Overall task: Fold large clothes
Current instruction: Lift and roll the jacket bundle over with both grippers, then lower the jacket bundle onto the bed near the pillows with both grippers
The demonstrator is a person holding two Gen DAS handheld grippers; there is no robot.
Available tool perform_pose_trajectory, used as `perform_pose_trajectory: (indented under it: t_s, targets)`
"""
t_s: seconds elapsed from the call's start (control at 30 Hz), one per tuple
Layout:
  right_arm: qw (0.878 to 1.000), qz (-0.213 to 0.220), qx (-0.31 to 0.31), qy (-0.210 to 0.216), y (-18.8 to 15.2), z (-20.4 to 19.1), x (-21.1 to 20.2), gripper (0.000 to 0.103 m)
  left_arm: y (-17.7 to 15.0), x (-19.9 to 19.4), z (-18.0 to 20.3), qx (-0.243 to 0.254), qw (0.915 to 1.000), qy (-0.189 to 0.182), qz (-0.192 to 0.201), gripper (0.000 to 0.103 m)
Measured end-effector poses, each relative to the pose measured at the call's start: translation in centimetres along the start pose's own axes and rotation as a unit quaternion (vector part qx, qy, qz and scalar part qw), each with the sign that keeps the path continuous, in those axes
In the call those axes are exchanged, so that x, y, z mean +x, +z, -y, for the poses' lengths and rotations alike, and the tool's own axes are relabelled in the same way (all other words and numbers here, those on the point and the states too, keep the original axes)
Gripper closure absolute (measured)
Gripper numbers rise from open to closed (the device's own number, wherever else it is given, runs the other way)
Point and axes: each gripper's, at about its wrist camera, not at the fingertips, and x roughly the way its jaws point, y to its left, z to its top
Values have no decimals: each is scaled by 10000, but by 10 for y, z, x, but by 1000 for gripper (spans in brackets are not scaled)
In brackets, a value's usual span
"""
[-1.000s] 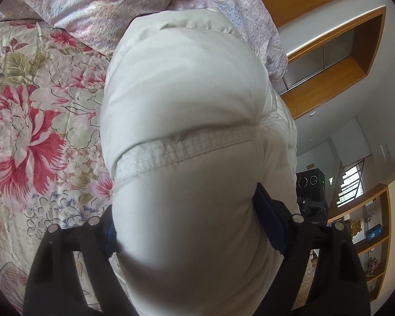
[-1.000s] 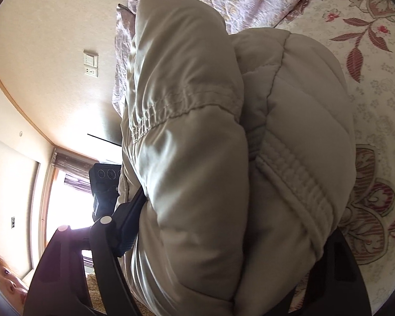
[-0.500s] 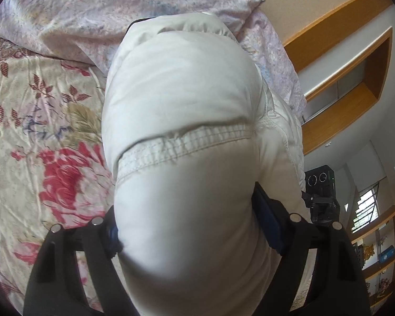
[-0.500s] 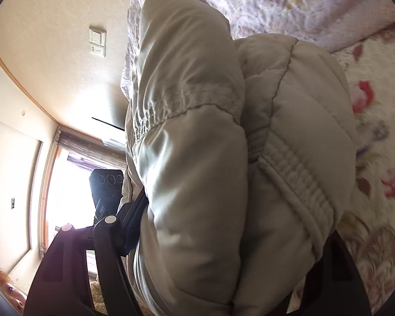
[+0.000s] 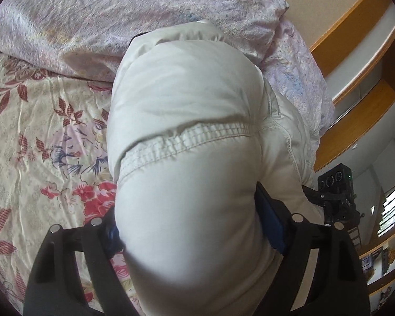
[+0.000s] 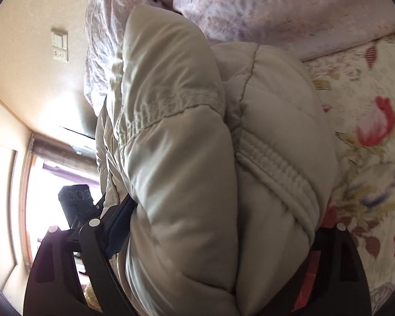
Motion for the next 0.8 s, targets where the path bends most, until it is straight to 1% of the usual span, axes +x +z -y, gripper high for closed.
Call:
perform_pose_trajectory:
  t_s: [0.1, 0.13, 0.17, 0.2, 0.23, 0.27, 0.33, 0.4, 0.43, 0.47, 0.5, 0.53, 0.57, 0.6, 0.63, 0.67, 0.7, 0.77, 0.8]
  targets:
    - [9992, 216, 174, -278, -5, -4, -15, 15, 9, 5, 2, -110, 9998, 137, -108, 11]
    - [9985, 307, 210, -412, -6, -7, -26, 16, 10, 1, 2, -167, 9996, 168, -121, 11]
    - [9972, 441, 163, -588, -8, -12, -39, 16, 17, 2, 8, -215, 9995, 171, -139, 11]
    - [9939, 676, 33, -875, -11, -19, -54, 15, 16, -6, 7, -246, 9994, 206, -100, 11]
    - [9855, 1037, -173, -1331, -15, -29, -73, 15, 14, -16, 5, -227, 9994, 277, -16, 11]
    - [9751, 1362, -387, -1710, -18, -39, -87, 15, 12, -28, 6, -122, 9989, 429, 147, 11]
    - [9480, 1994, -879, -2319, -29, -67, -112, 15, 12, -48, 22, 261, 9937, 938, 549, 11]
    - [9307, 2193, -1481, -2525, -38, -97, -113, 15, 10, -61, 46, 804, 9826, 1424, 881, 11]
    - [9215, 2175, -1852, -2631, -42, -112, -106, 14, 7, -63, 60, 1080, 9755, 1627, 1016, 11]
    - [9095, 2170, -2209, -2774, -51, -124, -98, 14, 3, -66, 69, 1320, 9683, 1803, 1116, 10]
    - [8980, 2216, -2525, -2840, -58, -136, -94, 14, -2, -64, 82, 1570, 9595, 2013, 1193, 7]
    - [8852, 2317, -2891, -2815, -67, -148, -82, 14, -8, -64, 89, 1795, 9526, 2124, 1232, 5]
    - [8762, 2416, -3174, -2706, -76, -142, -85, 12, -13, -60, 96, 2002, 9470, 2187, 1233, 5]
    - [8651, 2495, -3398, -2719, -82, -143, -84, 9, -16, -54, 102, 2151, 9423, 2268, 1201, 4]
    - [8573, 2441, -3503, -2876, -78, -141, -68, 7, -19, -49, 105, 2240, 9400, 2306, 1145, 4]
    - [8544, 2269, -3574, -3012, -73, -145, -56, 8, -19, -43, 108, 2279, 9405, 2281, 1073, 4]
    - [8542, 2120, -3562, -3139, -70, -144, -47, 9, -20, -38, 108, 2284, 9422, 2236, 1007, 4]
    - [8649, 1790, -3455, -3171, -60, -141, -33, 17, -21, -28, 106, 2275, 9444, 2192, 907, 4]
    - [8721, 1635, -3359, -3162, -57, -132, -26, 18, -21, -23, 104, 2260, 9454, 2166, 904, 4]
